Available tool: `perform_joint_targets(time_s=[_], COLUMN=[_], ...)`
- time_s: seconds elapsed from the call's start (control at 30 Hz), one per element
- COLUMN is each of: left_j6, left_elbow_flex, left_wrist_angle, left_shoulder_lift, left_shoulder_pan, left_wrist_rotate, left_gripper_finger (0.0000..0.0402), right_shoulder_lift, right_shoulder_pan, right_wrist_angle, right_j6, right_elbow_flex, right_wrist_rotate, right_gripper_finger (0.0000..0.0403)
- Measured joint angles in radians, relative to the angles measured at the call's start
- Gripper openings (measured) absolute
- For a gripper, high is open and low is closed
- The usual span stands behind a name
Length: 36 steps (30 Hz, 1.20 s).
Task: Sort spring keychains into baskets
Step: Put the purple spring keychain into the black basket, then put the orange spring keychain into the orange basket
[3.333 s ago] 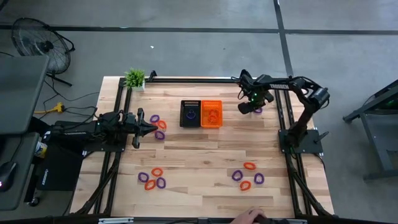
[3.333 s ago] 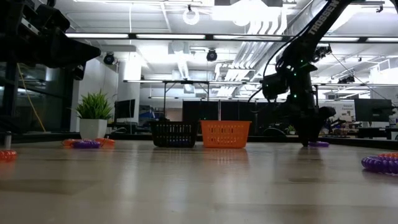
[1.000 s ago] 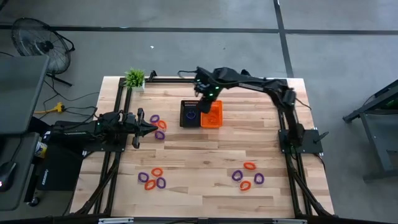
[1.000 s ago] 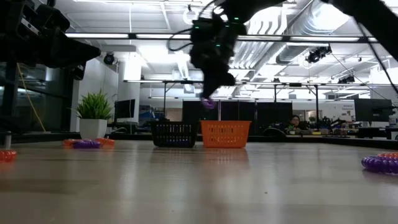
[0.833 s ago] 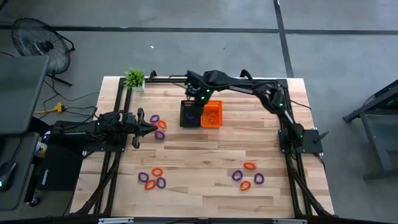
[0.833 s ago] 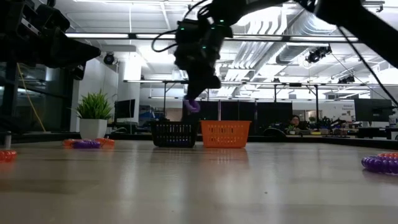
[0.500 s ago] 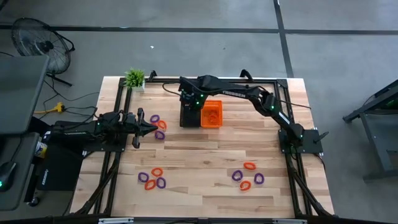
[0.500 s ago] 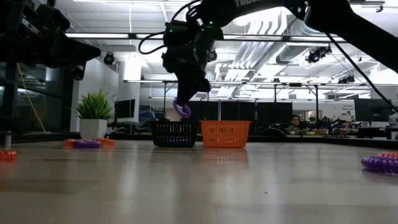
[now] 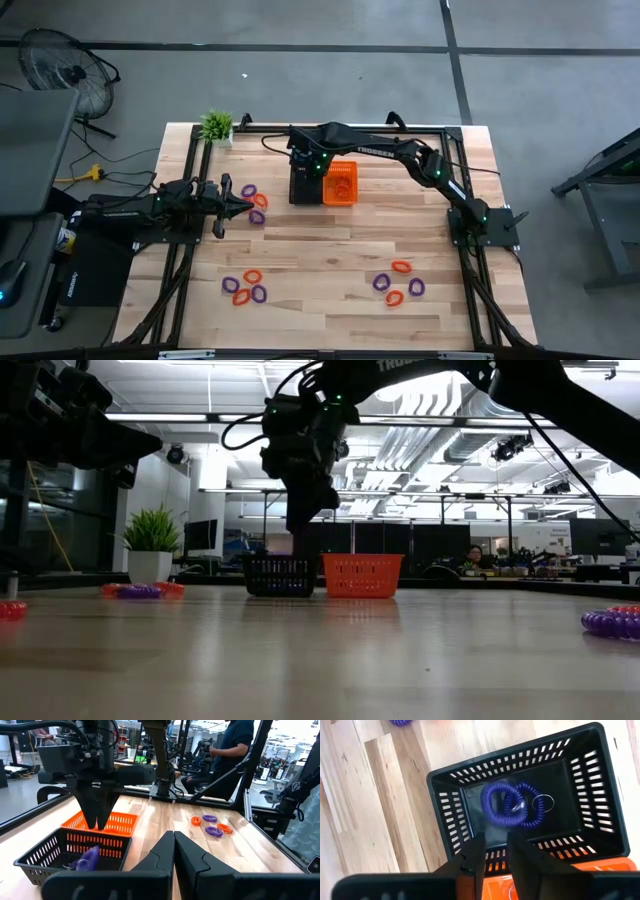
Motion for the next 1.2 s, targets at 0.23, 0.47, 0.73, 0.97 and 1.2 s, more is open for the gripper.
perform_joint_targets(time_s=[0.23,0.47,0.73,0.97,1.2], left_j6=[0.0,0.0,0.0,0.0,0.0], left_elbow_flex=[0.0,0.0,0.0,0.0,0.0], left_wrist_angle=[0.0,0.0,0.0,0.0,0.0], left_shoulder_lift=[0.0,0.0,0.0,0.0,0.0], left_shoulder_pan=[0.0,0.0,0.0,0.0,0.0], left_wrist_rotate=[0.0,0.005,0.004,0.003,0.003], left_gripper_finger=[0.0001,0.0001,0.0001,0.0001,0.0001], right_shoulder_lift=[0.0,-0.031,-0.085,-0.235,-0.485], right_shoulder_pan=[0.0,-0.001,0.008,0.04,0.117], right_wrist_angle=[-0.028,-0.102,-0.248,-0.214,-0.005], right_j6=[0.003,0.003,0.025,0.049,0.226], right_elbow_flex=[0.0,0.0,-0.011,-0.249,-0.687], right_wrist_rotate=[0.0,0.051,0.072,0.098,0.096], right_gripper_finger=[0.0094,0.0104,0.0104,0.0103,0.0103])
